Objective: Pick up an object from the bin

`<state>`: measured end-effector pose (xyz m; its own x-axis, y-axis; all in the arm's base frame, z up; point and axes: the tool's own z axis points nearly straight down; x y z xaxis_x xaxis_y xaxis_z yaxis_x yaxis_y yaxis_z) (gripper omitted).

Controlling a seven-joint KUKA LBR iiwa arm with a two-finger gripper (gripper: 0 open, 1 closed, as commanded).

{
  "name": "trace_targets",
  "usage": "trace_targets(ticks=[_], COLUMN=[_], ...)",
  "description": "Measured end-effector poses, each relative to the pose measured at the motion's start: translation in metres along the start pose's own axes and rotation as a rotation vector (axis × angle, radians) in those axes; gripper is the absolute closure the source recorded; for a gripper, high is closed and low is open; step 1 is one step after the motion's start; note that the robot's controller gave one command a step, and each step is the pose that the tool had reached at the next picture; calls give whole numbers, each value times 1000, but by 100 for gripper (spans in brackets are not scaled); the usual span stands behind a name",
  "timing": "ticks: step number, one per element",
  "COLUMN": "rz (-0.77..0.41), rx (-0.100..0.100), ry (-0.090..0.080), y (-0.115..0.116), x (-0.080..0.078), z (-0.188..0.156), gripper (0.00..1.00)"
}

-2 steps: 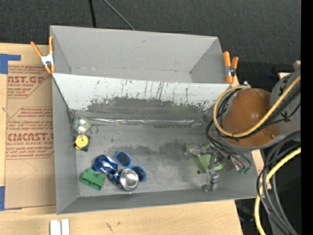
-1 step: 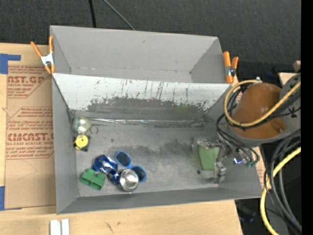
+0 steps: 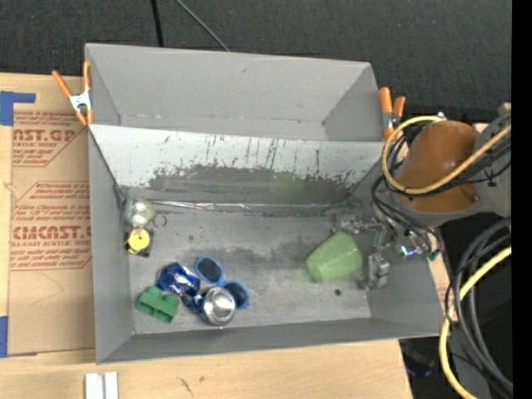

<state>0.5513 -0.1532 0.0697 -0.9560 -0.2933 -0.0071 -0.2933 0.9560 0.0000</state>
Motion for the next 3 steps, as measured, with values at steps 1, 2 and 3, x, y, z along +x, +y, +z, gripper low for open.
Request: trace_targets(ticks=[1,2,3], rz=[-90,-160,-342], rx=[3,-3,-3], ry=[-3,17,9], y=[15,30,53], x=[-24,-18,21], z=[-72,-5,0], gripper=[0,0,0])
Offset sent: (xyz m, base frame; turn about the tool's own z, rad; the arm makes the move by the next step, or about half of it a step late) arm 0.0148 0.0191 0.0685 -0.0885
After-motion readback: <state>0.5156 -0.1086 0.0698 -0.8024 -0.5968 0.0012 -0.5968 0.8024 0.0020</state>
